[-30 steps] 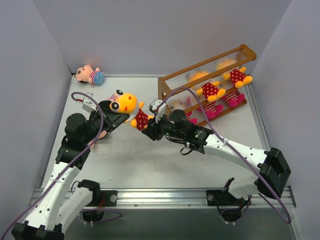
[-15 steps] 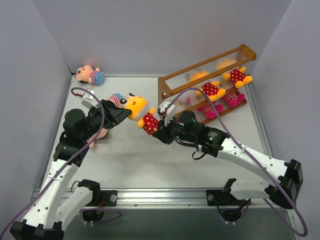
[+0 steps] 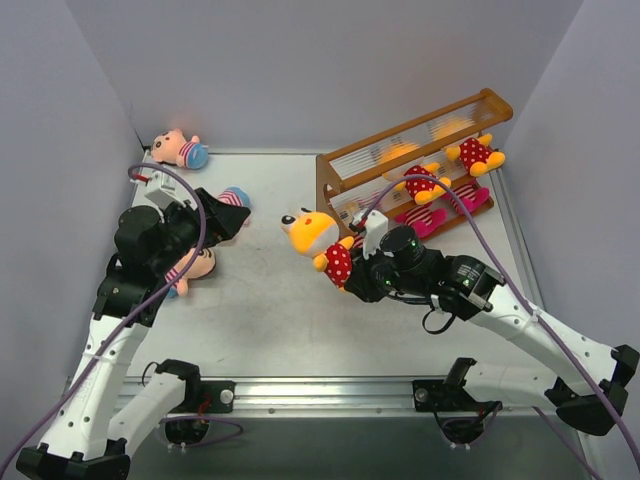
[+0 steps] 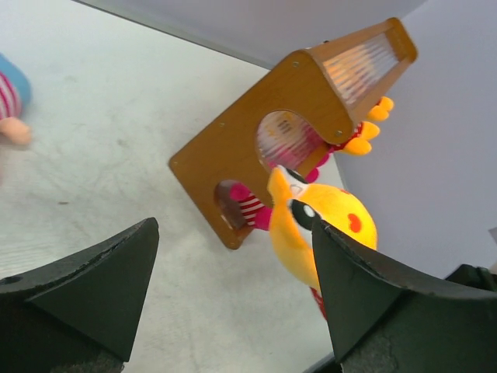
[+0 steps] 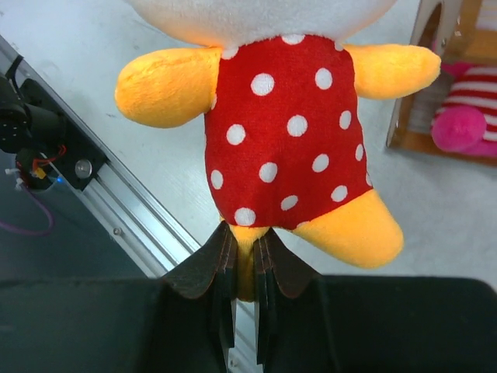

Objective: Place and organize the stuffed toys onto the shelf

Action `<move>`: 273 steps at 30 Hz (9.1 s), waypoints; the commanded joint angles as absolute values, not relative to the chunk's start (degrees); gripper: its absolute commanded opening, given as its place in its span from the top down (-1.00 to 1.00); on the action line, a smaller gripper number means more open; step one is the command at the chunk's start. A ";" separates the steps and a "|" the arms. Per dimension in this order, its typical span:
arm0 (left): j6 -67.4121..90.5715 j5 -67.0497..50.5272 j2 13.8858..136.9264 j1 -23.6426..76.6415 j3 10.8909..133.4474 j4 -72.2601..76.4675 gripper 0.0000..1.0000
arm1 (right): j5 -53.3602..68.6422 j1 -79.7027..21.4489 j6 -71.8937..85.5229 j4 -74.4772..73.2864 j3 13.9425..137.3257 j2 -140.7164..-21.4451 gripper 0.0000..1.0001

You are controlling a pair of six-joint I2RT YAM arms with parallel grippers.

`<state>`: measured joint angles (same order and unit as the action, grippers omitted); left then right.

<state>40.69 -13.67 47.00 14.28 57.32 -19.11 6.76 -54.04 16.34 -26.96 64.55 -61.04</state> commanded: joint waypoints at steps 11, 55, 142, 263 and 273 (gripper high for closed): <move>24.35 2.37 45.88 12.13 60.56 -31.37 -0.88 | -2.55 -47.82 21.19 -45.88 73.29 -63.10 1.00; 13.10 13.36 42.19 11.16 47.28 -25.66 -0.88 | -10.28 -37.44 16.79 -38.85 83.67 -79.54 1.00; 12.39 13.18 41.22 11.60 46.93 -25.66 -0.88 | -9.58 -37.44 13.80 -26.03 80.95 -75.86 -0.51; 26.45 -23.29 91.16 6.15 56.96 -21.98 -0.48 | 13.00 -37.88 6.33 1.41 53.53 -48.25 -0.98; 39.51 -22.51 72.35 7.12 50.90 -14.17 0.67 | 6.95 -47.17 6.94 1.49 54.84 -49.74 -0.97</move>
<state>32.32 -23.66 79.88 6.52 51.99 -21.21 10.04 -43.46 6.42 -1.04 52.10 -49.06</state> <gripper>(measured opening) 0.349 0.988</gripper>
